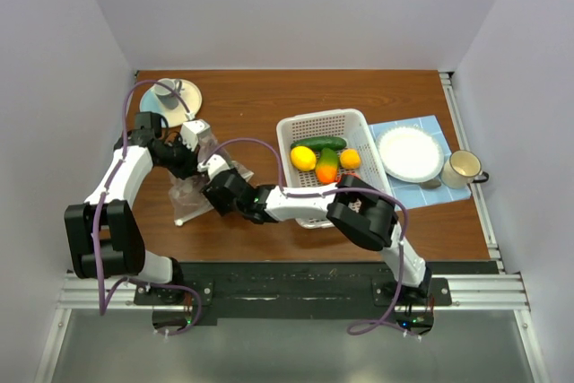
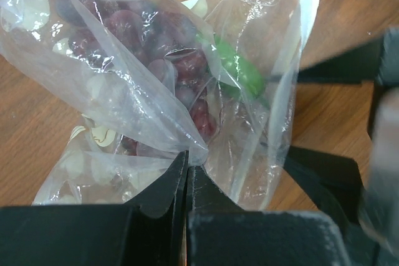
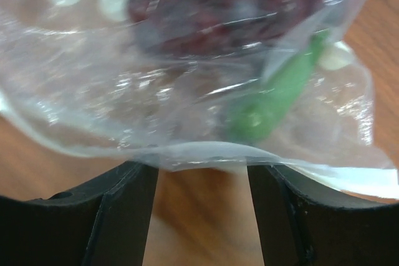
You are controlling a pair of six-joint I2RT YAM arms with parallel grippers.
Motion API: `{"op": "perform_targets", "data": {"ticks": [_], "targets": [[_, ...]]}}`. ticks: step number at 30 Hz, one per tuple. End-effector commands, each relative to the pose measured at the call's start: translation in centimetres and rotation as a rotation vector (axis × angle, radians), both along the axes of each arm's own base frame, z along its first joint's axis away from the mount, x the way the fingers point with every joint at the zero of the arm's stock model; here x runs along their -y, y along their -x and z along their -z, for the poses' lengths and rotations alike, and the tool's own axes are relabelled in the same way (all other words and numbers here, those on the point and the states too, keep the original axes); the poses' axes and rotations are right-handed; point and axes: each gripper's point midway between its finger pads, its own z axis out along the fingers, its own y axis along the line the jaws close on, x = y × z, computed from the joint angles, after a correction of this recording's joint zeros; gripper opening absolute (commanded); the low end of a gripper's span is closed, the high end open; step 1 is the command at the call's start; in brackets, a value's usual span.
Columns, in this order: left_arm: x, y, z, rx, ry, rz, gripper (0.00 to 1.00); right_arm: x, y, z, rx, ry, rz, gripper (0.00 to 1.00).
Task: Open the zip-top bag and remove the fake food
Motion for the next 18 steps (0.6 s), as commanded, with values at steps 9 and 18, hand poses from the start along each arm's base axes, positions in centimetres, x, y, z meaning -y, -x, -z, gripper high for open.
{"op": "perform_targets", "data": {"ticks": [9,18], "targets": [[0.0,-0.3,-1.3,0.046,-0.004,0.018,0.0,-0.9,-3.8,-0.7,0.027,-0.028,0.083,0.63],[-0.2,-0.6,-1.8,0.054,-0.022,0.02,0.0,-0.7,-3.8,1.4,-0.001,0.0,0.083,0.5]]}}
